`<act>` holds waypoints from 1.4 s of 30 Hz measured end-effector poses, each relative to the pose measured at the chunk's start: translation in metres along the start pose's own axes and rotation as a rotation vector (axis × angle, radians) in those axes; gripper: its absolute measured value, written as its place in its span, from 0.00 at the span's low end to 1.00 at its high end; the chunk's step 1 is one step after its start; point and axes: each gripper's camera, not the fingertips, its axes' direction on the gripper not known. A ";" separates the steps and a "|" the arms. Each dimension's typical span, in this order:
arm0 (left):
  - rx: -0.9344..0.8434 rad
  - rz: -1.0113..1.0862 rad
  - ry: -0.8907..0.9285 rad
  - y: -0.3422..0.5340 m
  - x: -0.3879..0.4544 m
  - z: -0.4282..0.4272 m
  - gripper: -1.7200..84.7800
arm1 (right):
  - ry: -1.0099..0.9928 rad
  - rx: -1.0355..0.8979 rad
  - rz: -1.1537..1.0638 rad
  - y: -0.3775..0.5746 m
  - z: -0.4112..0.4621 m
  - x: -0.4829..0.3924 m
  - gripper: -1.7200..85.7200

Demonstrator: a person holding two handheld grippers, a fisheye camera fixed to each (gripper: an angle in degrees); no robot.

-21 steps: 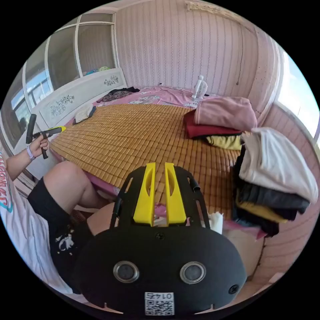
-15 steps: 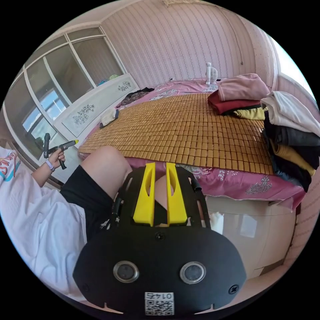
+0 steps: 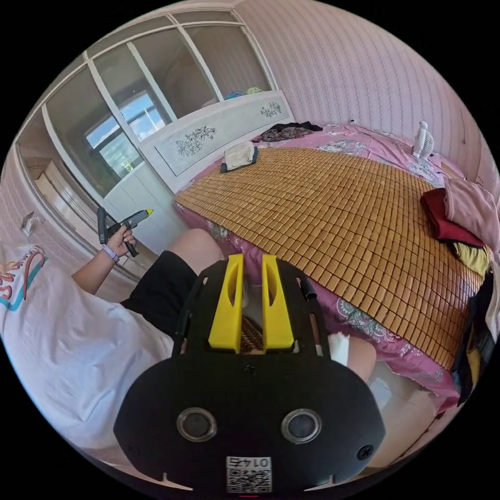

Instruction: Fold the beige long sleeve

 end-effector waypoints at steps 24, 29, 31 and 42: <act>-0.051 0.186 -0.168 -0.215 -0.066 0.390 0.11 | -0.073 -0.158 -0.226 -0.457 0.458 -0.017 0.15; -0.066 0.181 -0.214 -0.255 -0.085 0.471 0.12 | -0.025 -0.103 -0.215 -0.506 0.550 -0.018 0.17; -0.099 0.191 -0.224 -0.271 -0.092 0.507 0.11 | 0.019 -0.090 -0.228 -0.523 0.587 -0.022 0.16; 0.055 0.219 -0.157 -0.312 -0.093 0.473 0.01 | -0.090 -0.090 -0.328 -0.556 0.535 -0.030 0.03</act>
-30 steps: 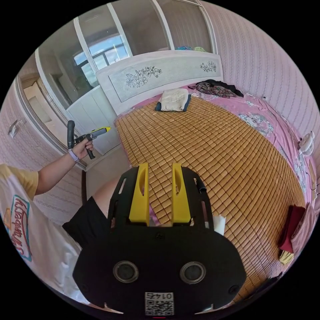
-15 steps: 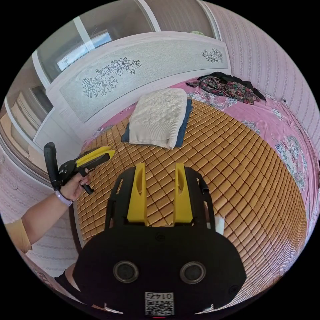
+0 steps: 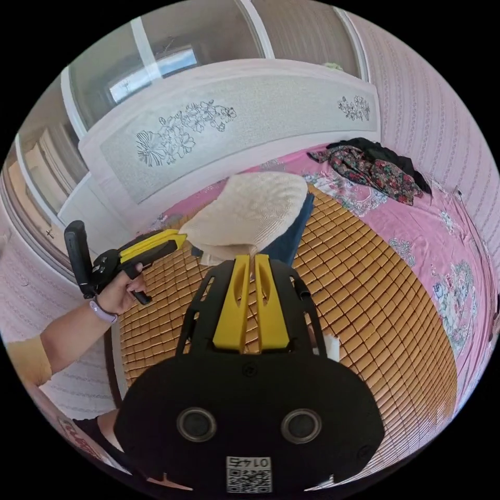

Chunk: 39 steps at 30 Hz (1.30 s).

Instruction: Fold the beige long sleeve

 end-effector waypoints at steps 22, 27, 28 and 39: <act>-0.290 -0.073 0.727 0.225 0.174 -0.230 0.01 | 0.026 0.044 0.174 0.451 -0.265 -0.205 0.17; -0.287 -0.017 0.704 0.192 0.186 -0.249 0.04 | 0.089 -0.057 0.025 0.407 -0.235 -0.220 0.06; -0.284 -0.025 0.657 0.187 0.179 -0.254 0.05 | 0.080 -0.074 0.058 0.405 -0.233 -0.211 0.05; -0.532 -0.140 0.439 0.155 0.130 -0.147 0.17 | 0.014 0.185 0.401 0.437 -0.386 -0.112 0.03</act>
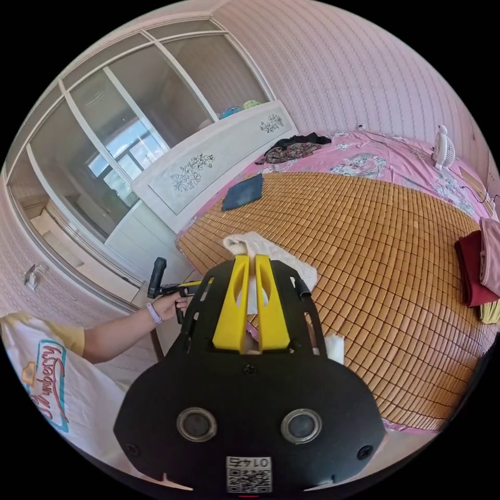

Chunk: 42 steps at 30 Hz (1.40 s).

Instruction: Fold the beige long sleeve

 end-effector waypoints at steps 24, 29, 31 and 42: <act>0.322 0.750 -0.269 -0.329 0.324 -0.155 0.01 | -0.163 0.199 0.308 0.099 -0.076 0.101 0.03; 0.172 0.541 0.022 -0.447 0.378 -0.074 0.04 | -0.097 0.265 0.575 0.118 -0.069 0.145 0.03; 0.116 0.399 0.060 -0.451 0.352 -0.034 0.07 | 0.009 0.255 0.734 0.135 -0.061 0.169 0.03; -0.212 0.326 0.012 -0.193 0.209 0.000 0.08 | 0.339 -0.050 0.263 0.065 0.013 0.147 0.09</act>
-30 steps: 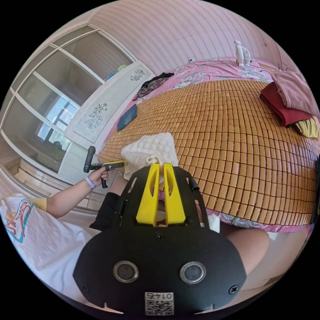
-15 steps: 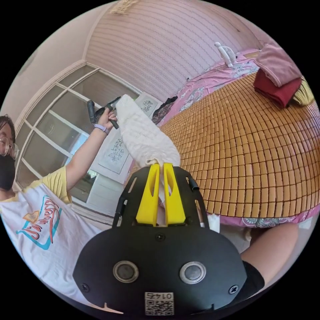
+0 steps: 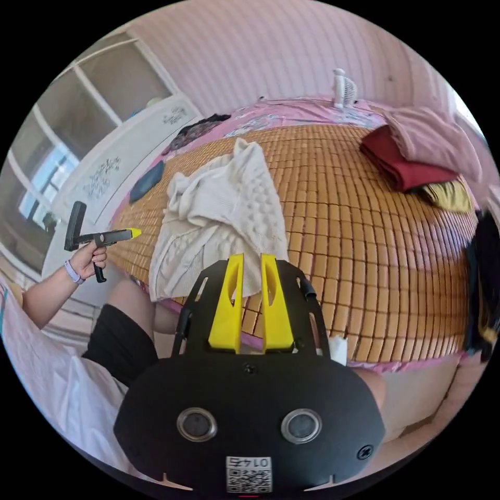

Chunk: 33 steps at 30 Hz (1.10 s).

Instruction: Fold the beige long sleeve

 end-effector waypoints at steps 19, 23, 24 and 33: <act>-0.148 0.071 -0.321 -0.001 0.003 -0.082 0.05 | 0.010 -0.340 -0.481 -0.028 0.066 -0.172 0.03; -0.084 0.160 -0.345 0.012 0.033 -0.113 0.06 | 0.247 -0.163 -0.688 -0.047 0.052 -0.215 0.04; -0.070 0.208 -0.356 0.010 0.046 -0.114 0.07 | 0.255 -0.130 -0.751 -0.058 0.054 -0.228 0.05; -0.128 0.288 -0.294 -0.044 0.080 -0.027 0.09 | 0.178 -0.348 -0.801 -0.144 0.159 -0.291 0.12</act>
